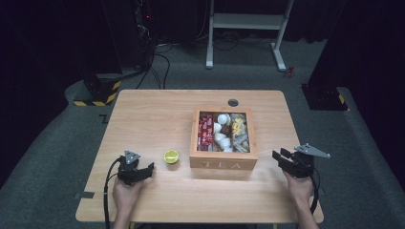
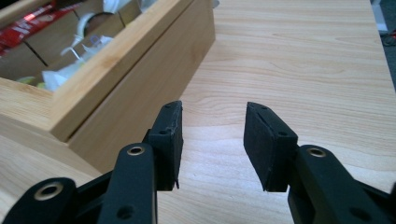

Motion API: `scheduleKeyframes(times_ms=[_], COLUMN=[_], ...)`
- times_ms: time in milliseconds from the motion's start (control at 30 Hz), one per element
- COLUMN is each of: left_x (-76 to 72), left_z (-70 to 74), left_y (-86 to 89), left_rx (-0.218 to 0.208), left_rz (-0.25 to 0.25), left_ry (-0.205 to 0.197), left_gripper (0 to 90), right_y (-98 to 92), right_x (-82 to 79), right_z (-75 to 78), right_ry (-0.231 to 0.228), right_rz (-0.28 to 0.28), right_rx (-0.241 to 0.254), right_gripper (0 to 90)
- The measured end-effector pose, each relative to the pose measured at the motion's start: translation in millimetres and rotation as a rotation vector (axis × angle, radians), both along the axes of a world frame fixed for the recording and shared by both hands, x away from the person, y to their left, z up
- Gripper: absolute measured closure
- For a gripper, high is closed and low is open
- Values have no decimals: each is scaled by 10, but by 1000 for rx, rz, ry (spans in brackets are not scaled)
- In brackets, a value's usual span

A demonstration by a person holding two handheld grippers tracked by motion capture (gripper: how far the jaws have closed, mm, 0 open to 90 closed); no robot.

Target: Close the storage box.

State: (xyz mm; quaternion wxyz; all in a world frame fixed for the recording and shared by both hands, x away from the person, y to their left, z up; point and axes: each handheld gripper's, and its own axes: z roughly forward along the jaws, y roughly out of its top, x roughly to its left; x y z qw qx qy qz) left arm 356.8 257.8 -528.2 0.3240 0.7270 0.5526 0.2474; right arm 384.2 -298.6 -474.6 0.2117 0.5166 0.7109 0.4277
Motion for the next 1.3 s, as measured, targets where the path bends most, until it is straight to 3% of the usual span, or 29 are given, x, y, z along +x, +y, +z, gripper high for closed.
scheduleKeyframes(times_ms=[733, 1300], left_x=[0, 0], left_z=[0, 0], left_y=[0, 1], left_rx=[1, -1], left_rz=[0, -1], left_ry=[0, 1], left_gripper=[256, 255], right_y=[100, 205], right_x=[113, 186], right_z=[-262, -388], right_ry=[54, 86], right_rz=[-22, -14], right_rx=[-150, -167], right_gripper=[563, 556])
